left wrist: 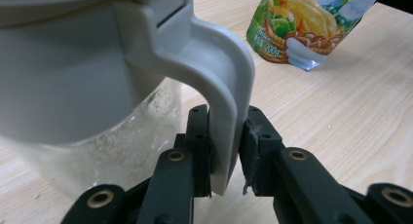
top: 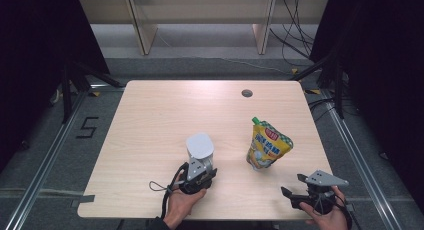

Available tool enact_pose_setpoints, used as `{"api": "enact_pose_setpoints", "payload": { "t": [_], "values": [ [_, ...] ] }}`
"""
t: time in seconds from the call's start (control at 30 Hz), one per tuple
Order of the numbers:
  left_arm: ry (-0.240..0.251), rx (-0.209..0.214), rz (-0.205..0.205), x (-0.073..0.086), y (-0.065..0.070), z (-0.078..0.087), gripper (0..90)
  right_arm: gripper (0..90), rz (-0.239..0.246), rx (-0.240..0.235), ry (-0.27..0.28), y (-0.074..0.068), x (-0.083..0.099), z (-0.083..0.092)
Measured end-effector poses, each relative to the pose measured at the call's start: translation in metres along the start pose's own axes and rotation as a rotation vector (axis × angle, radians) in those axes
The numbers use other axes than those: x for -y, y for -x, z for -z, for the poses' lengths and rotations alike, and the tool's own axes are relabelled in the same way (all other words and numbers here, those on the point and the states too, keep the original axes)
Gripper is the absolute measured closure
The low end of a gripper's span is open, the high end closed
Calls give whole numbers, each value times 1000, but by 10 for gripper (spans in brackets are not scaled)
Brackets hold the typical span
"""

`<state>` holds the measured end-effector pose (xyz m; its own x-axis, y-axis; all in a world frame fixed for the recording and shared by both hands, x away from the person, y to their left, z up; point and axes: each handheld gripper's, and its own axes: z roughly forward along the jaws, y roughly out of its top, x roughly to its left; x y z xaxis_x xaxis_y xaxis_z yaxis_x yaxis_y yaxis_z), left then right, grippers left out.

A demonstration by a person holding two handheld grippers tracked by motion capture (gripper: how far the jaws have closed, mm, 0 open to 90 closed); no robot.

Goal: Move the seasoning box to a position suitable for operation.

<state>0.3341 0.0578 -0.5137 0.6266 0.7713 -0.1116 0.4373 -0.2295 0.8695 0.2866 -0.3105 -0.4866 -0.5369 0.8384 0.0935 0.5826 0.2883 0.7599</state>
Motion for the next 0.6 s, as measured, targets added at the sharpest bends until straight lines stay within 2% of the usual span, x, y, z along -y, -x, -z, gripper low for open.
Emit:
{"api": "enact_pose_setpoints", "payload": {
  "t": [0.07, 0.13, 0.17, 0.2, 0.33, 0.4, 0.5, 0.57, 0.6],
  "values": [
    [-11, 6, -7, 0, -2, 3, 740, 233, 45, -3, 18, 4, 0, -1],
    [-19, 9, -27, 1, -4, 7, 734, 234, 47, 1, 17, 4, 0, -1],
    [-9, 12, -18, 2, -4, 7, 732, 233, 5, 2, 3, 1, 0, 0],
    [-21, 6, -26, 2, -4, 9, 730, 233, 40, 11, 18, 3, 0, -1],
    [-31, 7, -45, 5, -7, 16, 719, 234, 36, 12, 13, 3, 0, -1],
    [-36, 4, -51, 7, -9, 21, 711, 234, 7, 4, 3, 1, 1, 0],
    [-34, -12, -47, 11, -14, 29, 694, 234, 32, 7, 5, 4, 0, -1],
    [-42, -20, -54, 13, -17, 35, 687, 233, 29, 16, 10, 3, 1, -1],
    [-41, -24, -48, 15, -19, 38, 684, 233, 65, 32, 23, 6, 0, 0]
  ]
}}
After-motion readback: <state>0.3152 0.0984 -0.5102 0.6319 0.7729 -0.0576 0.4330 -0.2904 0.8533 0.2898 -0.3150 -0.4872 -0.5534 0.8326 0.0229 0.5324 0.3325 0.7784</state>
